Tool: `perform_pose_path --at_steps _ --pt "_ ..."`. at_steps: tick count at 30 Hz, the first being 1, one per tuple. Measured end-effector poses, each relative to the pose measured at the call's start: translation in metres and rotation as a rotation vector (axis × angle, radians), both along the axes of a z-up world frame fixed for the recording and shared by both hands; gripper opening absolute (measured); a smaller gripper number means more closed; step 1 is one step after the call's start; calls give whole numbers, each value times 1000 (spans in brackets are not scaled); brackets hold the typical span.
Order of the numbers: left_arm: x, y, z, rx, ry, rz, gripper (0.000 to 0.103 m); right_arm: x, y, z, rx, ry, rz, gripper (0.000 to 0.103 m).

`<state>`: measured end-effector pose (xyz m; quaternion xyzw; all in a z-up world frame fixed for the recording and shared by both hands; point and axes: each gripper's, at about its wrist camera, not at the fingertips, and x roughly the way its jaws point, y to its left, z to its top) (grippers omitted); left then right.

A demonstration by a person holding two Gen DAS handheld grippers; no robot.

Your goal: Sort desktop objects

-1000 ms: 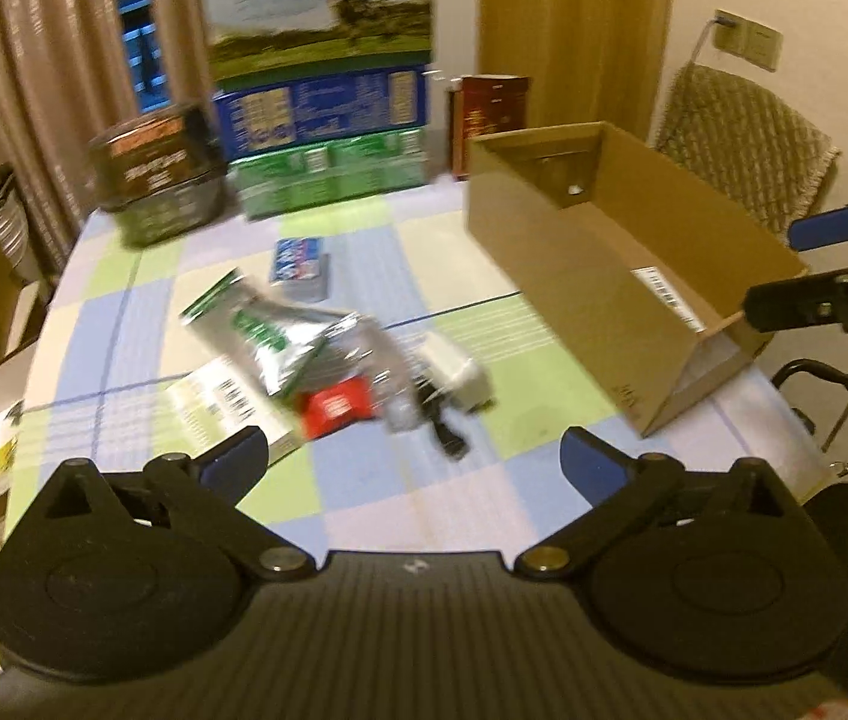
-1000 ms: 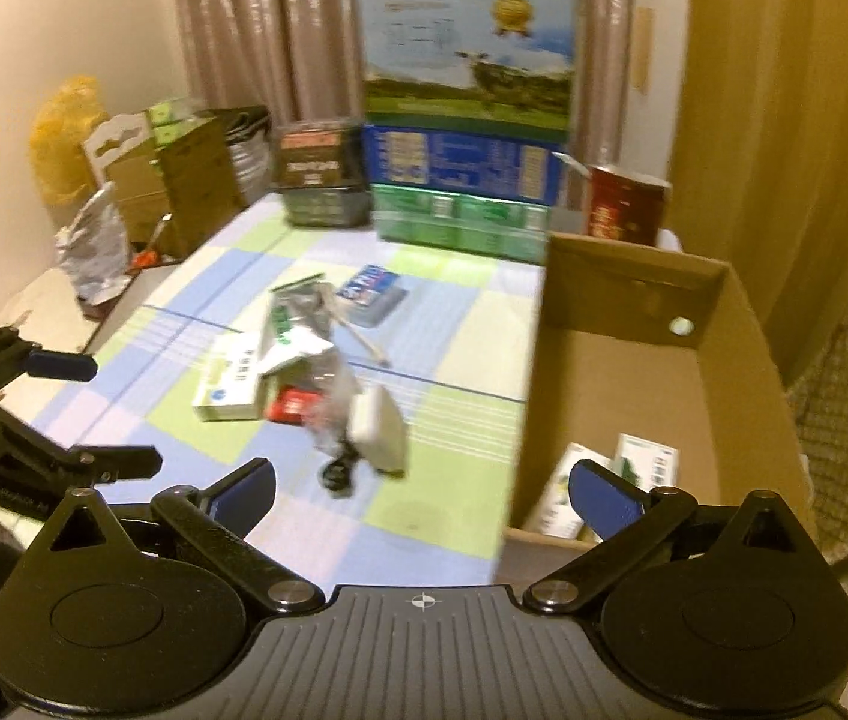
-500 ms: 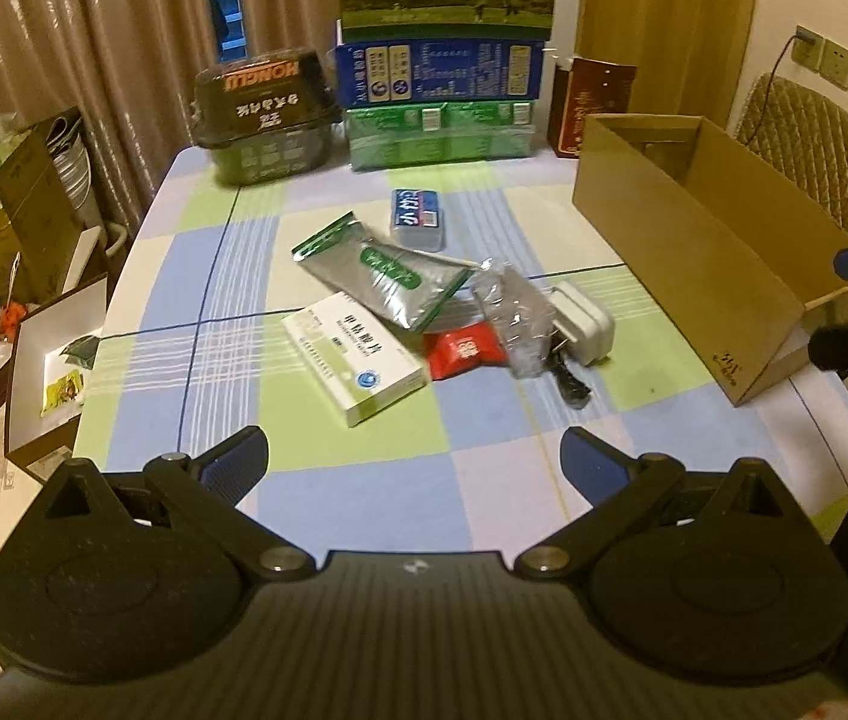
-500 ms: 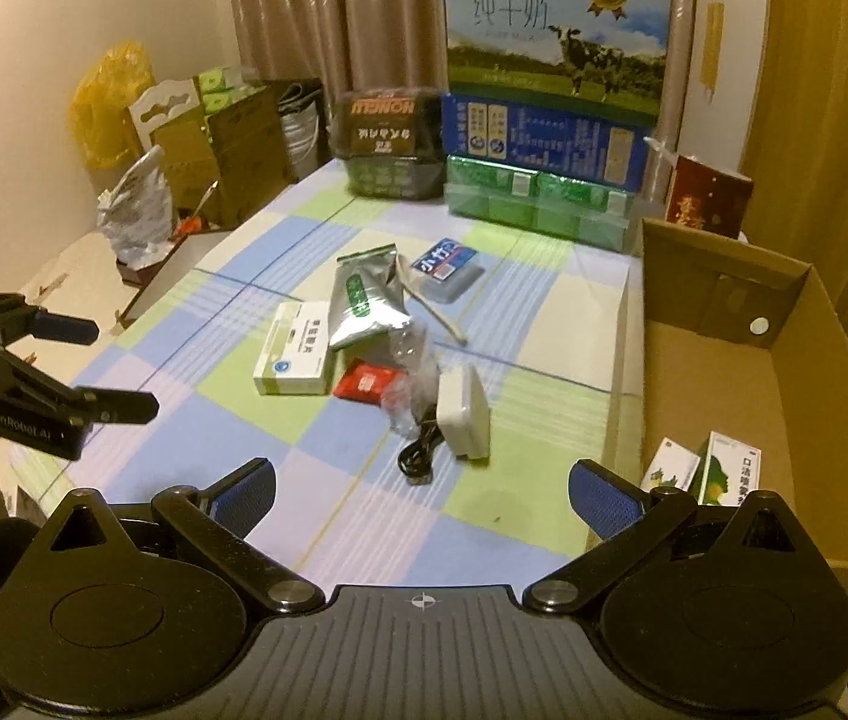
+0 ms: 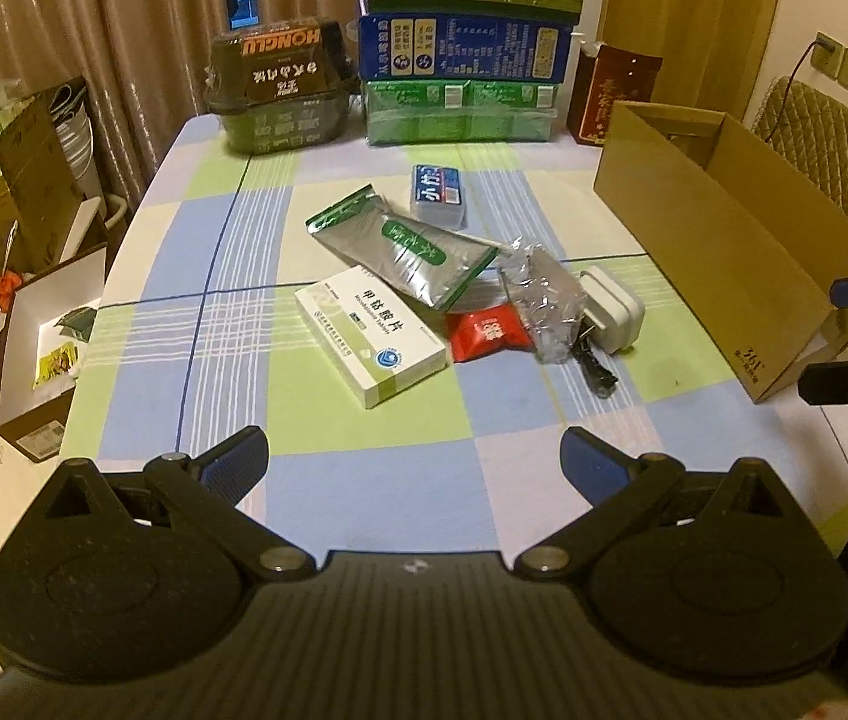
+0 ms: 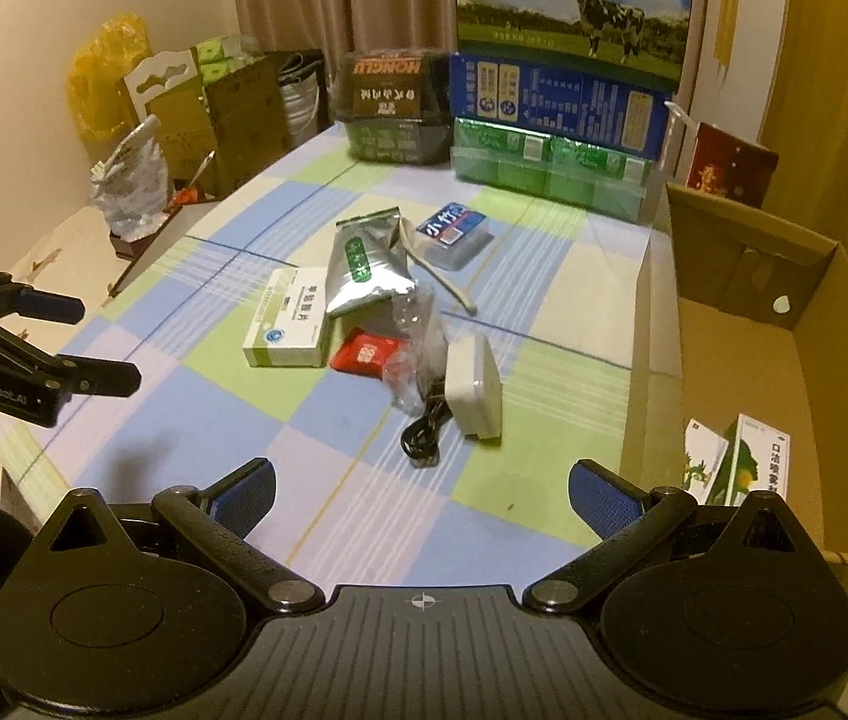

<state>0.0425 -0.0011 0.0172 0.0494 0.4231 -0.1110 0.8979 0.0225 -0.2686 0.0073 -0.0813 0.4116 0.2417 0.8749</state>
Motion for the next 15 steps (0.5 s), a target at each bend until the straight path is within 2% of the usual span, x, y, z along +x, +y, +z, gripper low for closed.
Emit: perform_pose_path --at_steps 11,15 --pt "26 6 -21 -8 30 18 102 33 6 -29 -10 6 -22 100" --pt "39 9 -32 -24 48 35 102 46 10 -39 -6 11 -27 93"
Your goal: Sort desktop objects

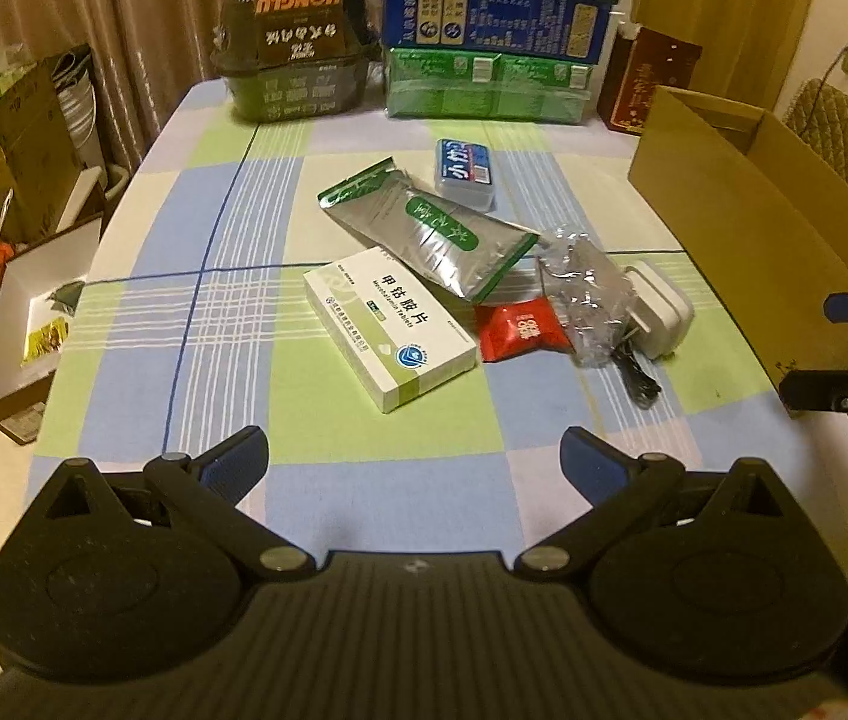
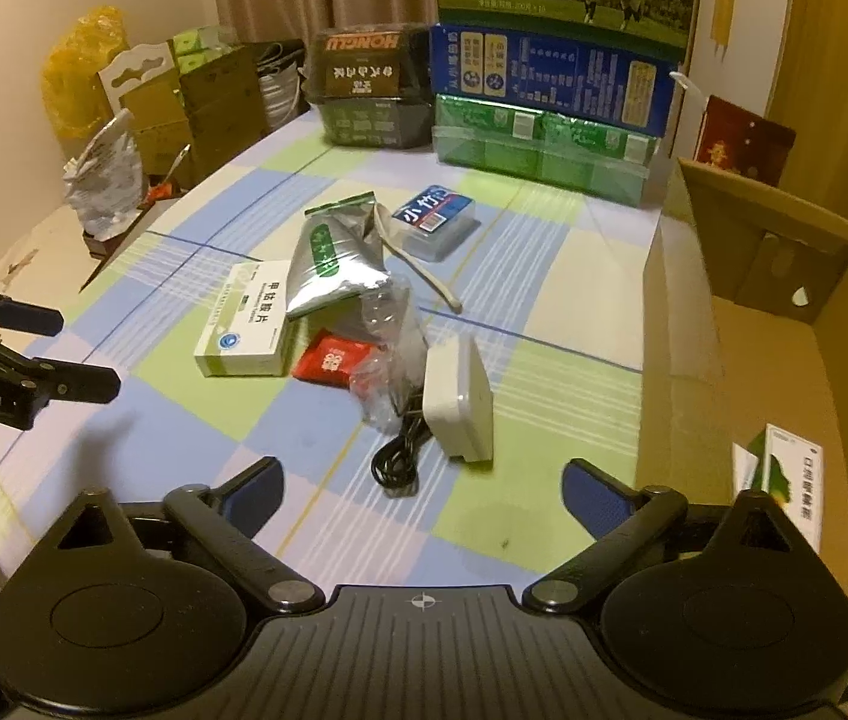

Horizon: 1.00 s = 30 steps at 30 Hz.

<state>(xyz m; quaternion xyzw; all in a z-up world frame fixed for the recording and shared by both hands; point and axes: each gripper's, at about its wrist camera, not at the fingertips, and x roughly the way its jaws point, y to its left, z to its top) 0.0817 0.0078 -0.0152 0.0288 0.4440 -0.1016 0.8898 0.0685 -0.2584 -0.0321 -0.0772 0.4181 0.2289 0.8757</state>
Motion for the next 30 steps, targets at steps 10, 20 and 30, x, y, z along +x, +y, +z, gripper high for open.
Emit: perform_pose_path --at_steps 10,20,30 --pt "38 -3 -32 -24 35 37 102 36 8 -29 -10 19 -7 73" --pt "71 -10 -58 -23 51 49 102 72 14 -48 -61 33 23 54" --pt "97 -20 -74 -41 69 68 102 84 18 -60 -68 47 38 29"
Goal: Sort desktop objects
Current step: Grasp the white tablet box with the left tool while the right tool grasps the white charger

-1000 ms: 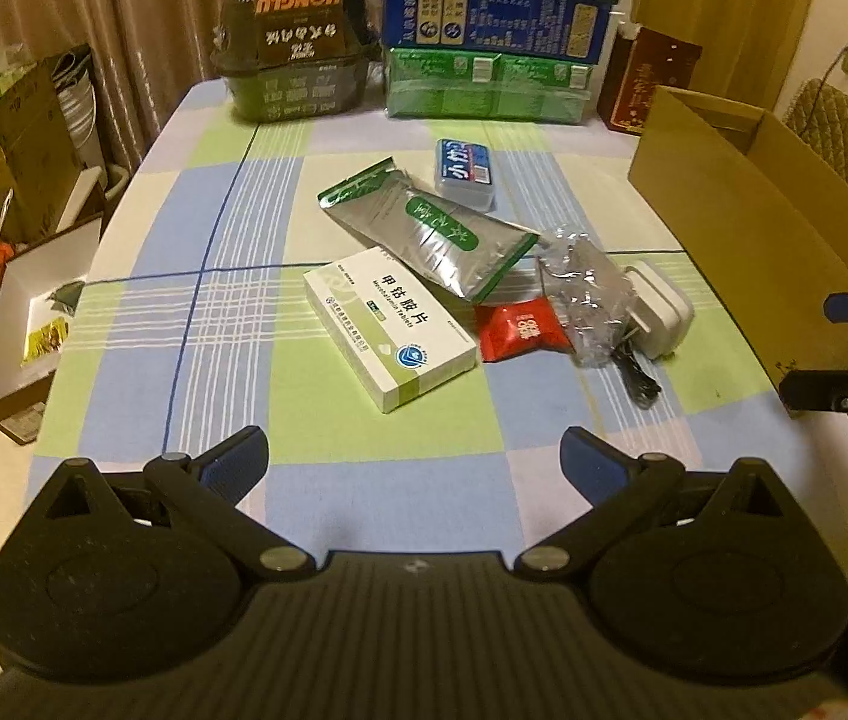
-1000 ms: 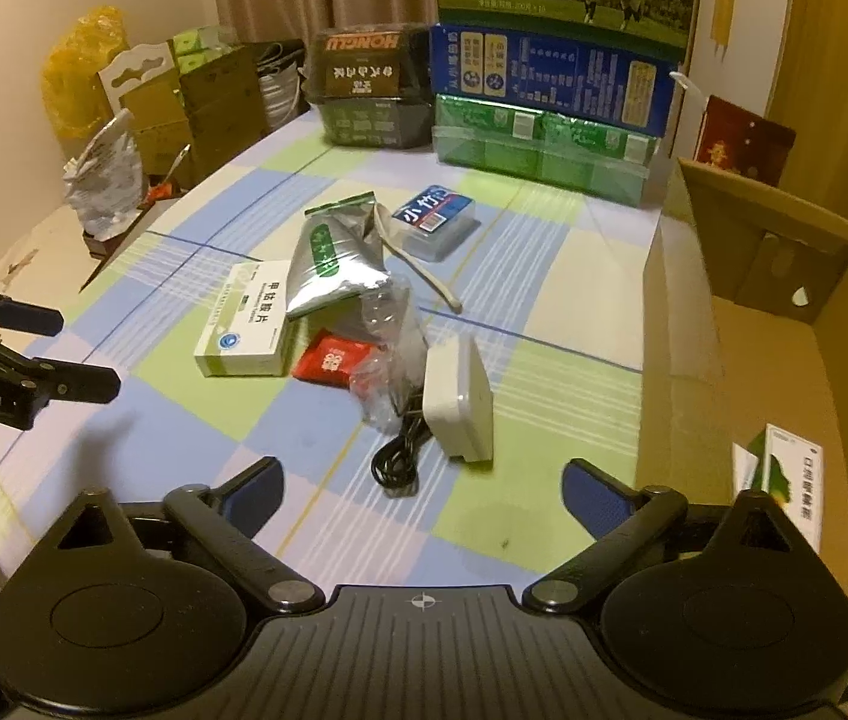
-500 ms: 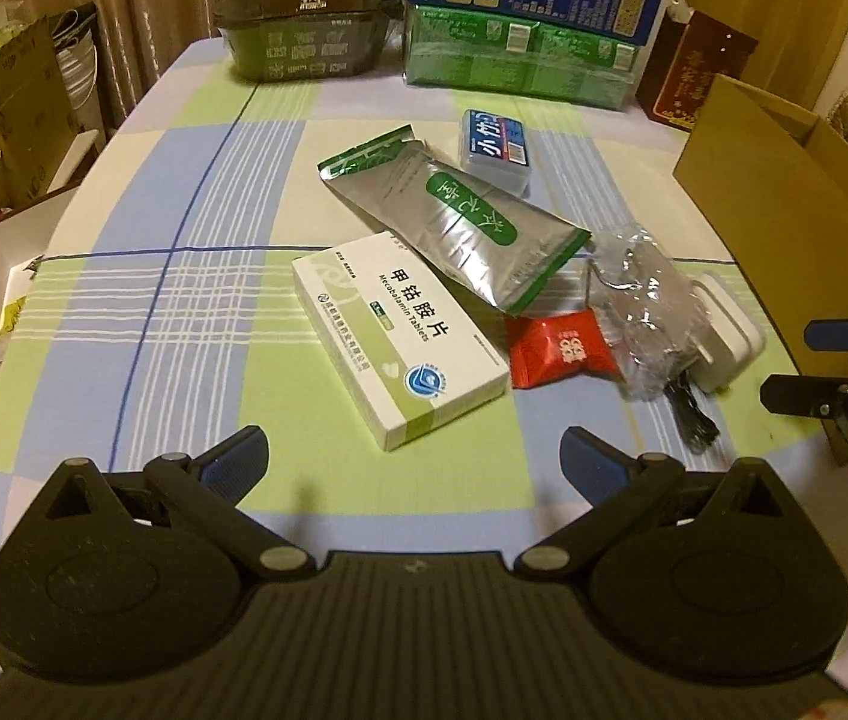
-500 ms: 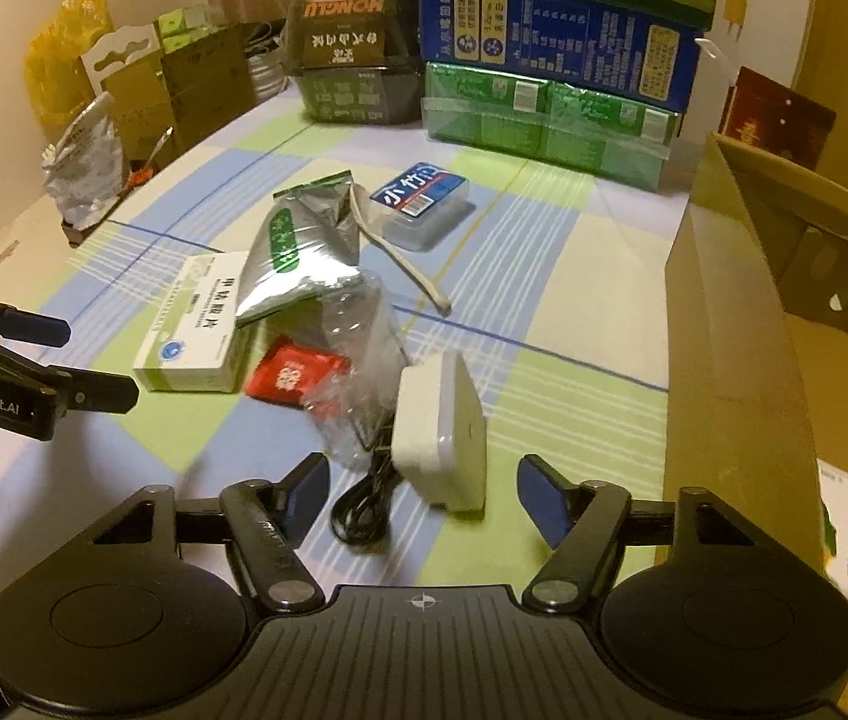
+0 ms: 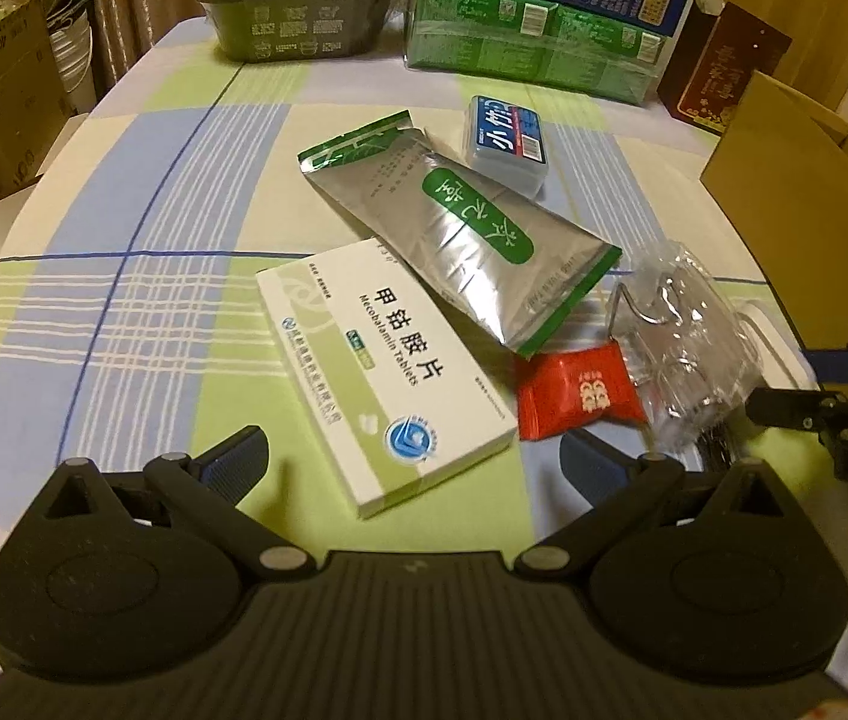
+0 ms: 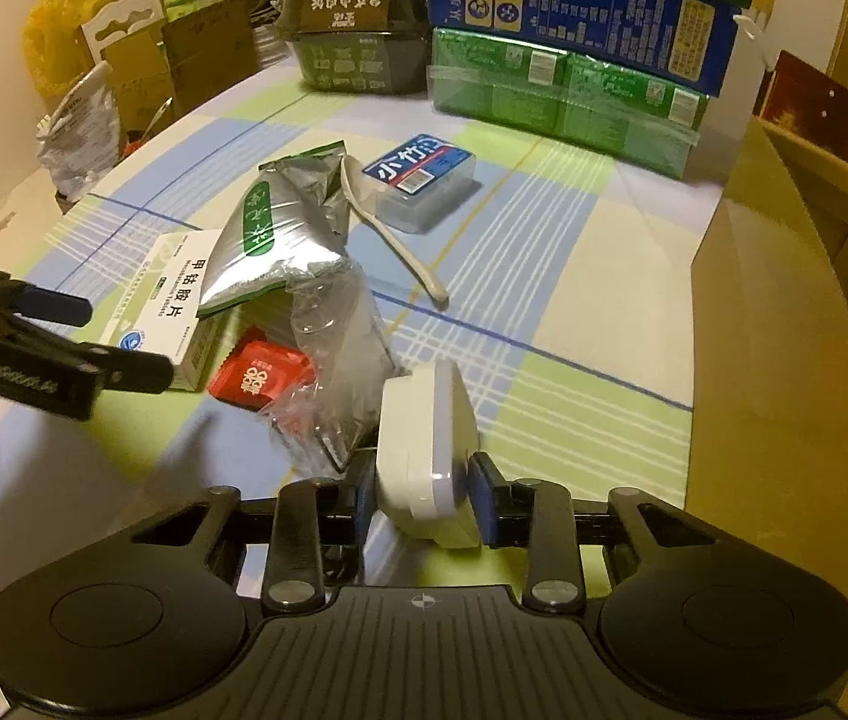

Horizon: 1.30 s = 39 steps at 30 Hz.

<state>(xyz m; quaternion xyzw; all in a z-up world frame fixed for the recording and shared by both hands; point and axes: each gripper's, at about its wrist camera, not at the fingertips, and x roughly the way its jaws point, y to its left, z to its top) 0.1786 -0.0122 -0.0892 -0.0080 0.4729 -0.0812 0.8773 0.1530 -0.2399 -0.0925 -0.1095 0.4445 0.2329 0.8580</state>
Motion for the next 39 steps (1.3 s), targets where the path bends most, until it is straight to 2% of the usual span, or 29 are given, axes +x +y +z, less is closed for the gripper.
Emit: perform_pose_path --at_steps 6,9,11,15,19,25,28,34,39 --pt "15 -4 -11 15 11 32 100 -4 -2 1 -4 -15 -6 27" --pt "20 -3 -16 22 23 40 93 -6 -4 2 -6 -18 -20 26" --pt "21 -1 -19 14 36 38 82 -9 -6 4 -1 -12 -35 25" --pt "11 6 -15 39 36 17 74 -20 -10 8 13 6 -49 24" --pt "-12 18 -9 66 43 -47 70 -38 -11 14 22 24 -39 24" --pt "-63 37 -5 92 61 -155 70 -67 -10 24 54 77 -26 24" --pt "-80 42 -4 104 63 -176 70 -78 -6 23 32 93 3 24" --pt "-88 44 -4 94 58 -163 75 -87 2 11 -14 106 43 25" --pt "-82 43 -3 80 40 -143 77 -83 5 2 -8 117 37 35"
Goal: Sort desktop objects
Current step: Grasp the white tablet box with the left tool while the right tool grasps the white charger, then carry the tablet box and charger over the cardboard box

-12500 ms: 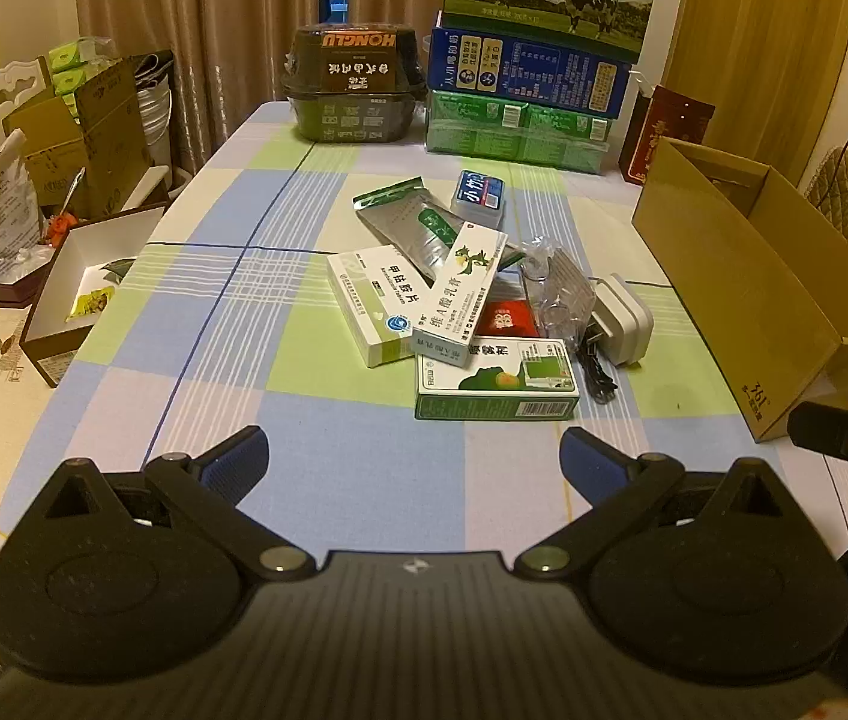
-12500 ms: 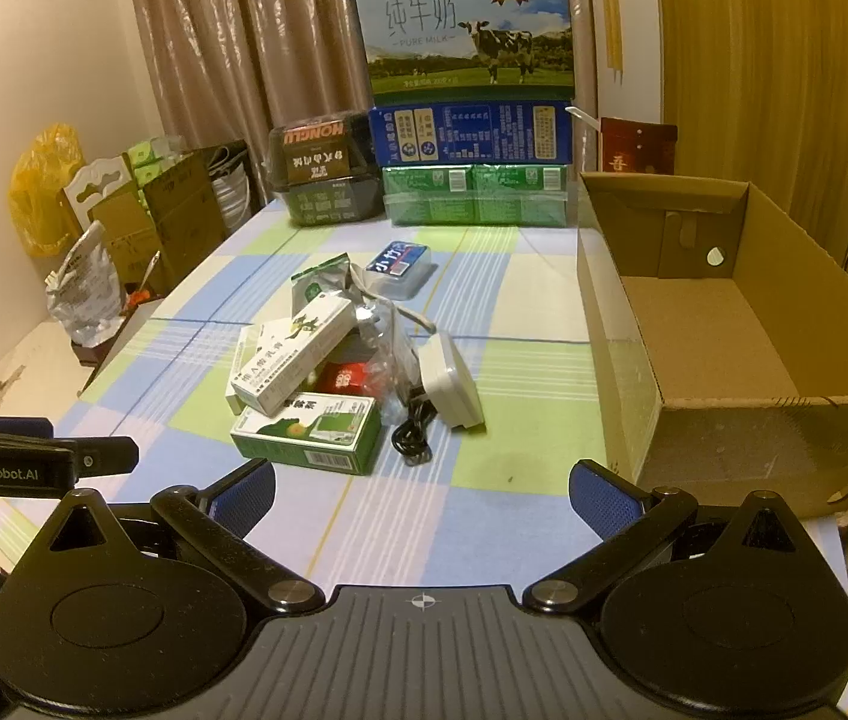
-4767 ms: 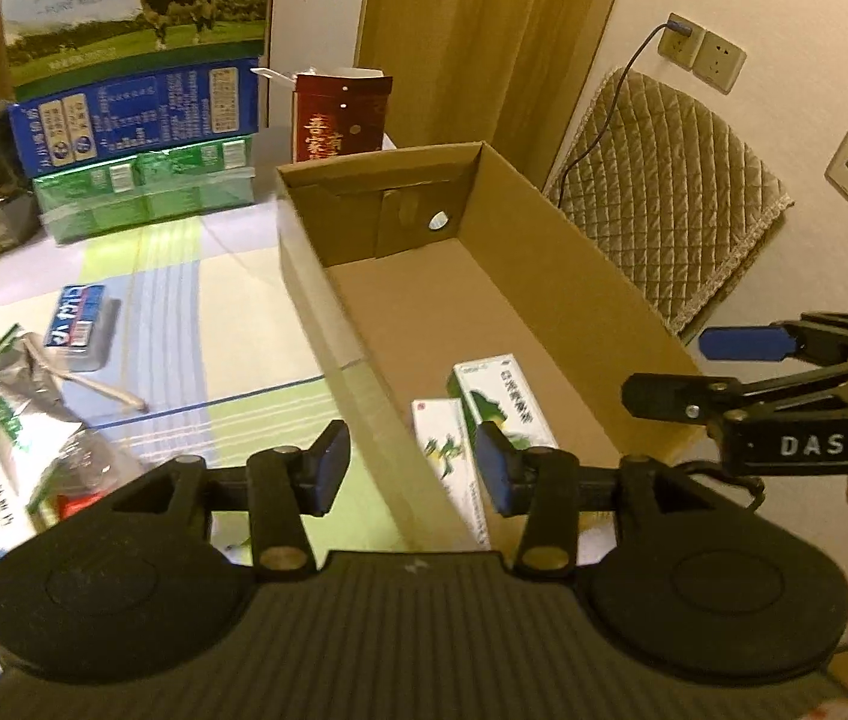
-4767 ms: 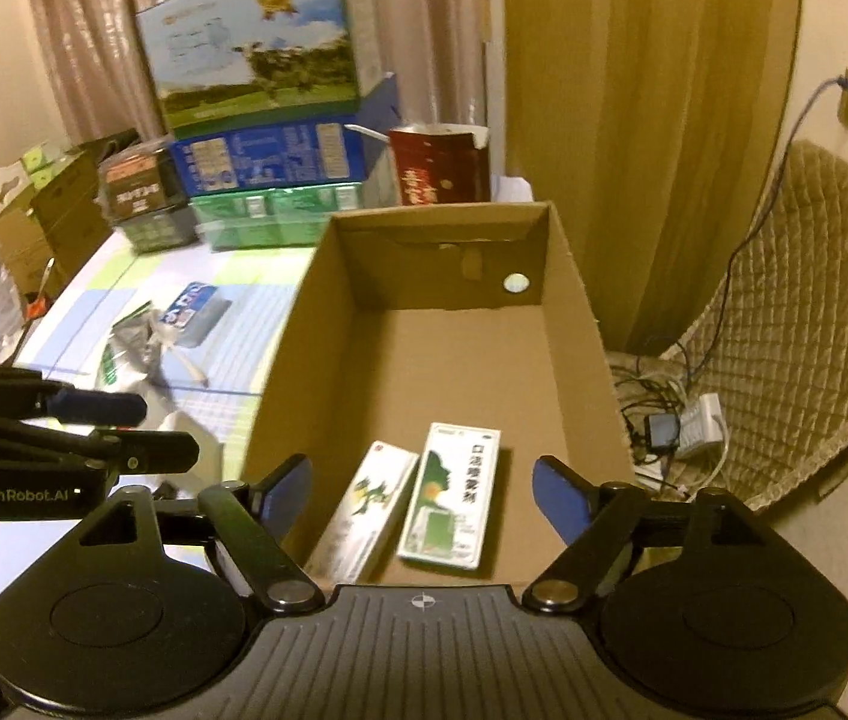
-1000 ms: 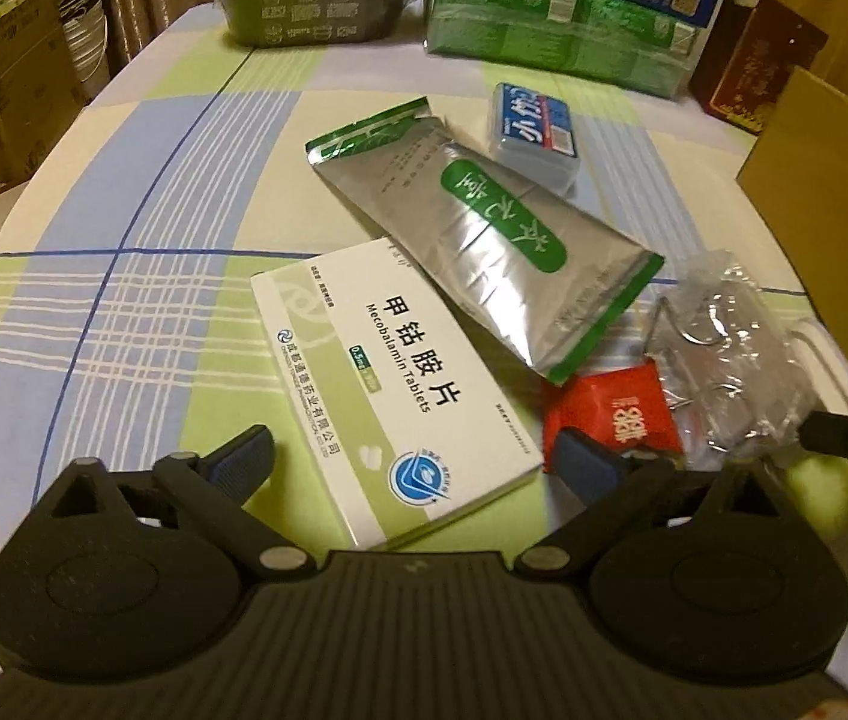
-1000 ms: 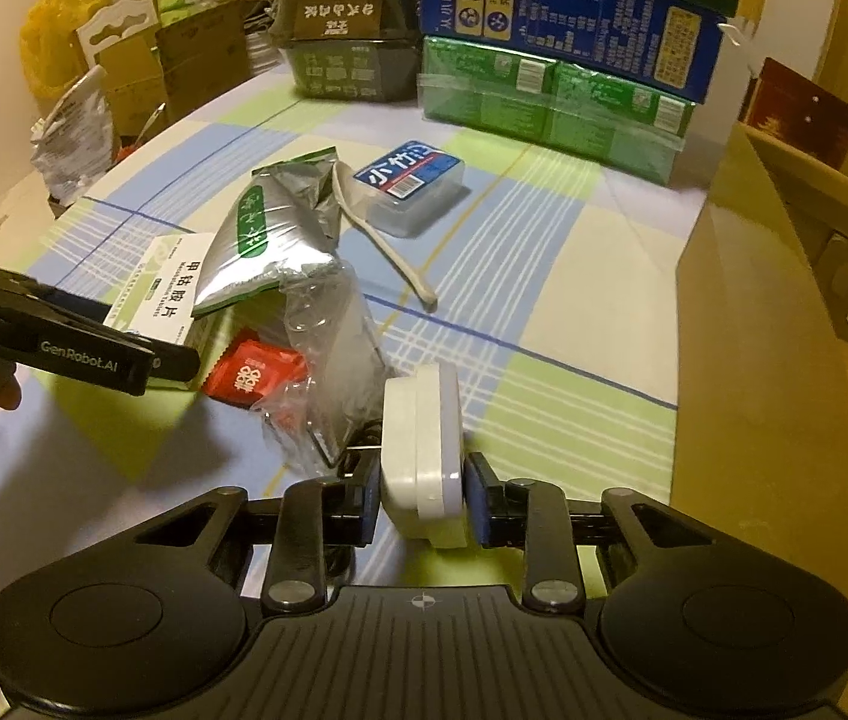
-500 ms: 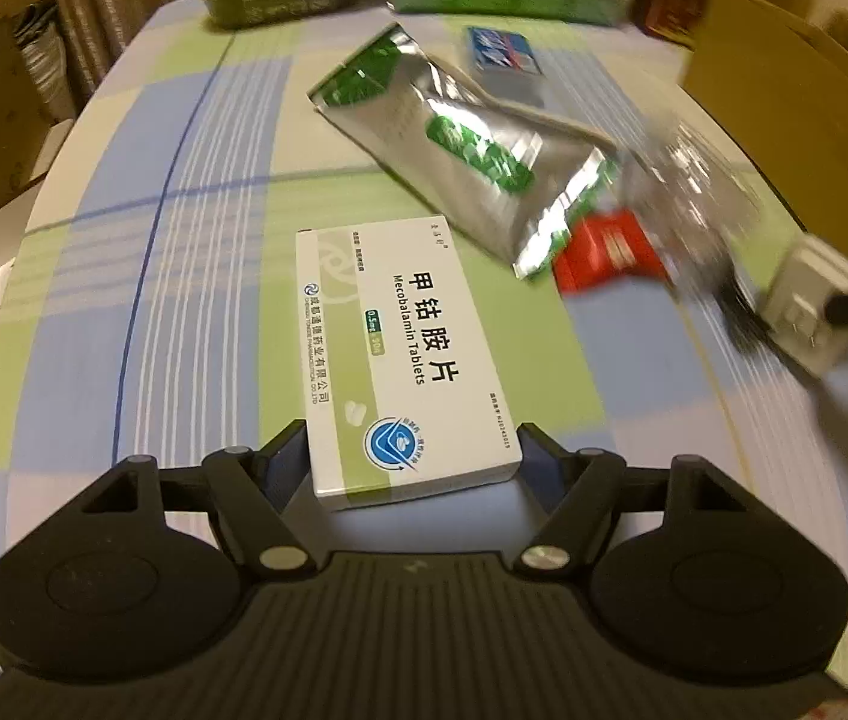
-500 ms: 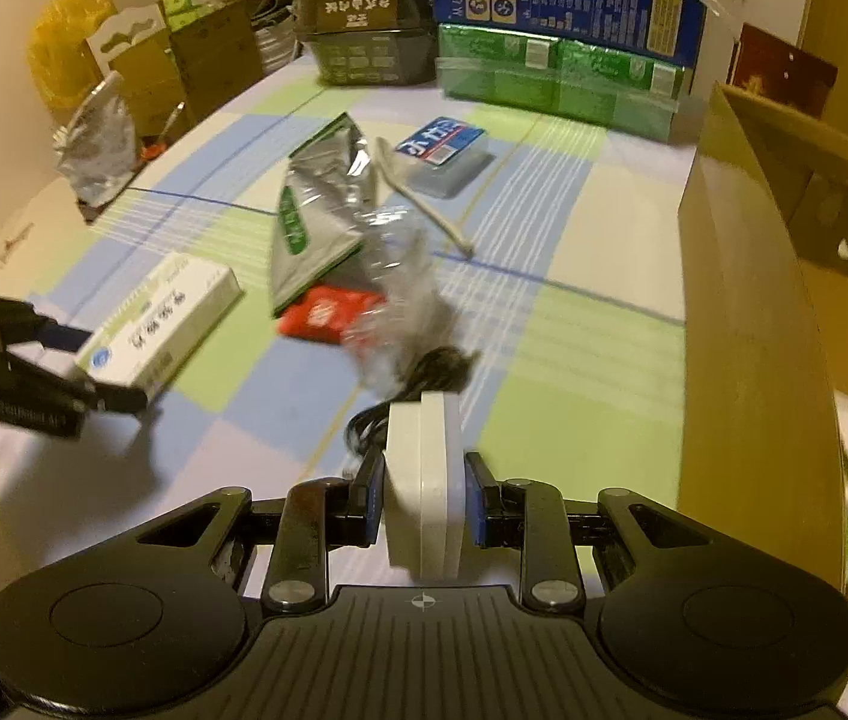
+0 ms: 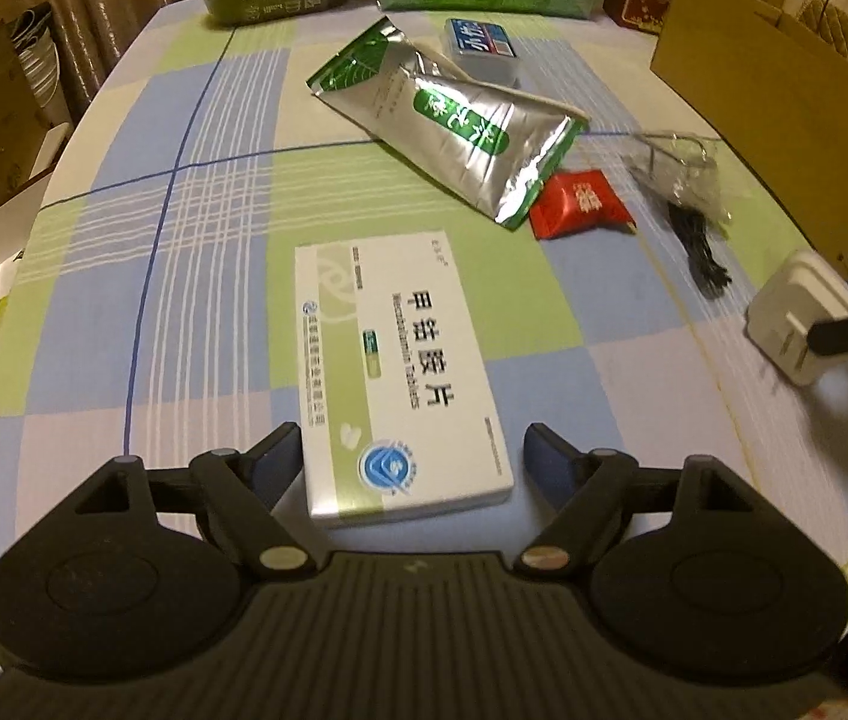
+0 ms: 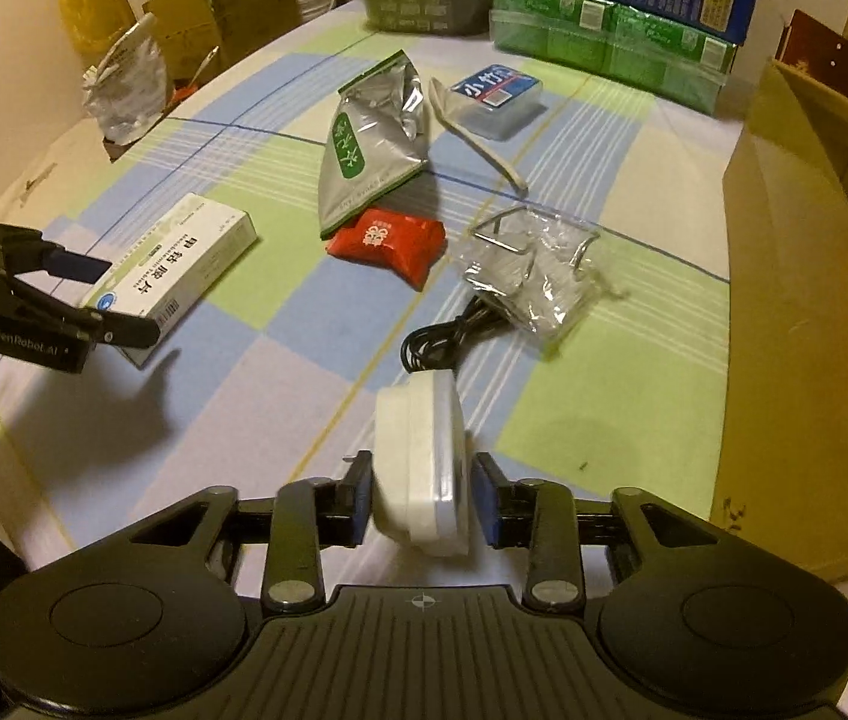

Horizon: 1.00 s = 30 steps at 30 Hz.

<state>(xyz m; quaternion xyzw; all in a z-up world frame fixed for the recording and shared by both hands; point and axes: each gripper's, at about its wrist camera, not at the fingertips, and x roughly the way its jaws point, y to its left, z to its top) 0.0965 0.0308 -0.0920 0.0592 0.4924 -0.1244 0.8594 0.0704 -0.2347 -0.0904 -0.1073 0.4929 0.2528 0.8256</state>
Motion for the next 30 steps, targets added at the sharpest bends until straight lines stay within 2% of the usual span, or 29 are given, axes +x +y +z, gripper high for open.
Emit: perform_pose_path --at_steps 13,19,21,23,30 --pt "25 2 -5 -29 -8 65 77 9 4 -10 37 33 -42 38" --pt "35 -7 -9 15 2 43 75 8 5 -10 22 34 -41 39" --pt "36 -9 -12 36 9 40 69 7 5 -11 20 27 -39 40" --pt "36 -10 -13 39 13 38 68 5 6 -10 15 18 -35 40" --pt "31 -12 -11 49 15 26 67 -1 8 -3 -12 -44 -21 30"
